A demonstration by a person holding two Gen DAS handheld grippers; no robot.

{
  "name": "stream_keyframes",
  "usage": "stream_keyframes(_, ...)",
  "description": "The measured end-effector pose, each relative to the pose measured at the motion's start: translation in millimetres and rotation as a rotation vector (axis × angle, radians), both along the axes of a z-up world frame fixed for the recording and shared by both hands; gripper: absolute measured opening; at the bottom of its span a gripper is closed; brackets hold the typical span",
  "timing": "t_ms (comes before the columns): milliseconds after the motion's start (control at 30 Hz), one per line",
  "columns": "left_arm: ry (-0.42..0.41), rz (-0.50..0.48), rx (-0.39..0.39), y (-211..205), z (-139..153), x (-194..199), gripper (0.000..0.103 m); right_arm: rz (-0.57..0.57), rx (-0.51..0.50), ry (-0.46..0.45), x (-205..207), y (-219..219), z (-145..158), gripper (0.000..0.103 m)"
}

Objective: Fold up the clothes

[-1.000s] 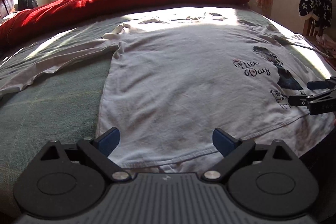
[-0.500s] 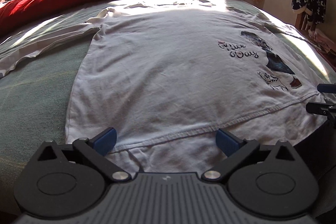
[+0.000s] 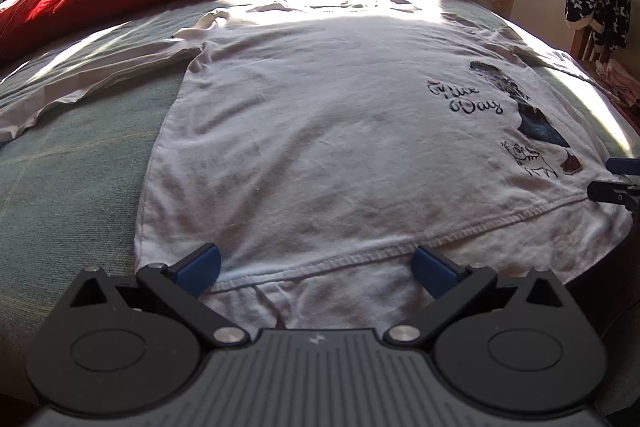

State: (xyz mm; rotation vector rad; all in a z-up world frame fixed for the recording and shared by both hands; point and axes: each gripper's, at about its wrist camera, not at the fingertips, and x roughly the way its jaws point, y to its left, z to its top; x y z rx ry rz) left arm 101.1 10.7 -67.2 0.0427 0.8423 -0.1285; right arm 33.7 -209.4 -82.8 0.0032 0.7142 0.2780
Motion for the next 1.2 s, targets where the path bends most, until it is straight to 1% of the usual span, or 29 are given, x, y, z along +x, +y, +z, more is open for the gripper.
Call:
stream_keyframes(33, -0.003, 0.004, 0.002, 0, 2, 1, 0.102, 0.009, 0.003, -0.018, -8, -5, 1, 0.103)
stream_keyframes(100, -0.03, 0.006, 0.015, -3, 9, 1, 0.102, 0.009, -0.023, -0.013, -17, -7, 6, 0.103)
stream_keyframes(167, -0.055, -0.011, 0.022, -7, 15, -1, 0.102, -0.016, -0.059, -0.026, -21, -3, 14, 0.103)
stream_keyframes(233, -0.064, -0.03, 0.022, -10, 18, -3, 0.102, -0.005, -0.039, -0.026, -20, 0, 16, 0.103)
stream_keyframes(300, -0.054, -0.043, 0.029, -11, 15, -3, 0.102, 0.009, -0.01, -0.015, -18, 3, 14, 0.103)
stream_keyframes(367, -0.017, -0.015, 0.061, -9, 8, -1, 0.102, -0.014, -0.044, 0.022, -15, 6, 5, 0.103)
stream_keyframes(400, -0.001, 0.001, 0.061, -6, 4, 0, 0.102, -0.024, -0.052, 0.027, -16, 5, 6, 0.103)
stream_keyframes(433, 0.007, 0.013, 0.045, -2, 2, 0, 0.102, -0.033, -0.059, 0.032, -17, 5, 7, 0.103)
stream_keyframes(500, 0.004, 0.027, 0.021, 4, 3, -1, 0.102, -0.051, -0.074, 0.042, -18, 4, 8, 0.103)
stream_keyframes(633, -0.016, 0.028, 0.058, 2, 9, -2, 0.102, -0.094, -0.067, 0.043, -11, 7, 21, 0.103)
stream_keyframes(767, -0.021, 0.019, 0.061, 0, 11, -4, 0.102, -0.079, -0.049, 0.043, 10, 24, 30, 0.103)
stream_keyframes(867, -0.013, 0.019, 0.066, 0, 10, -5, 0.102, -0.026, -0.059, 0.034, 21, 45, 33, 0.103)
stream_keyframes(967, -0.001, 0.027, 0.063, 2, 7, -5, 0.102, 0.015, -0.076, 0.042, 33, 63, 31, 0.103)
stream_keyframes(1100, 0.01, 0.029, 0.055, 6, 4, -8, 0.102, 0.021, -0.094, 0.115, 45, 79, 13, 0.103)
stream_keyframes(1200, 0.018, 0.026, 0.052, 8, 4, -13, 0.102, 0.016, -0.116, 0.088, 39, 82, 9, 0.103)
